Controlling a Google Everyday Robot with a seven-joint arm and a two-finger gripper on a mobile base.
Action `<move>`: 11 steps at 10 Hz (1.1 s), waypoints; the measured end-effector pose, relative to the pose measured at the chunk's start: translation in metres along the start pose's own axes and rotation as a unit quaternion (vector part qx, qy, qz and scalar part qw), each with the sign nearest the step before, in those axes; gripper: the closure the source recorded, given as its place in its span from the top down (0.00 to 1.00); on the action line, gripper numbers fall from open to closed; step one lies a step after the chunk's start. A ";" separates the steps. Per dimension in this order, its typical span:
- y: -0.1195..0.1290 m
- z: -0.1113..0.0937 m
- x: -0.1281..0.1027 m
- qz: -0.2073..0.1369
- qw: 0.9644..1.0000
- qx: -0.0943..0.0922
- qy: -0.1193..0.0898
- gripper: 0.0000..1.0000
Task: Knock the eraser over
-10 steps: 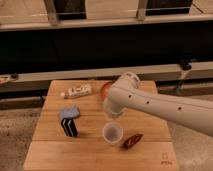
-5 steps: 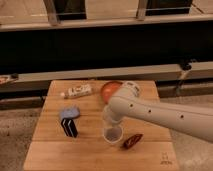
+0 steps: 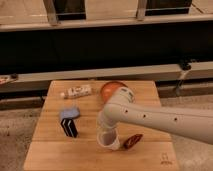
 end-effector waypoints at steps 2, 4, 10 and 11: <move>-0.009 0.008 -0.015 -0.006 1.000 0.002 -0.008 0.02; -0.011 0.011 -0.017 -0.011 1.000 0.005 -0.013 0.02; -0.051 0.032 -0.035 -0.024 0.999 0.020 -0.030 0.02; -0.054 0.034 -0.033 -0.023 0.999 0.022 -0.030 0.02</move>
